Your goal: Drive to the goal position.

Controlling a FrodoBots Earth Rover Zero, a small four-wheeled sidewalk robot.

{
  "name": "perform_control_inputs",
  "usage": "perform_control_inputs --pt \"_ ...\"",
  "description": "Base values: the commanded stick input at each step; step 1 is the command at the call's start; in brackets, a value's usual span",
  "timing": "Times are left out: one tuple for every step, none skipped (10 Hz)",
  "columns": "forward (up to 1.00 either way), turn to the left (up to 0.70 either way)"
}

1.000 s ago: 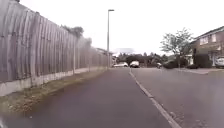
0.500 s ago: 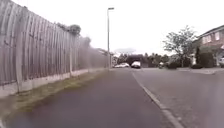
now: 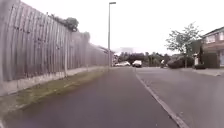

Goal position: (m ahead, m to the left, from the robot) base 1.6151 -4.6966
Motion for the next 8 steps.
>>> perform_control_inputs --pt "1.00 0.00" --pt "1.00 0.00" --pt "1.00 0.00" --pt "1.00 0.00" --pt "1.00 0.00" --pt "1.00 0.00" --pt "1.00 -0.17" --pt "1.00 -0.40"
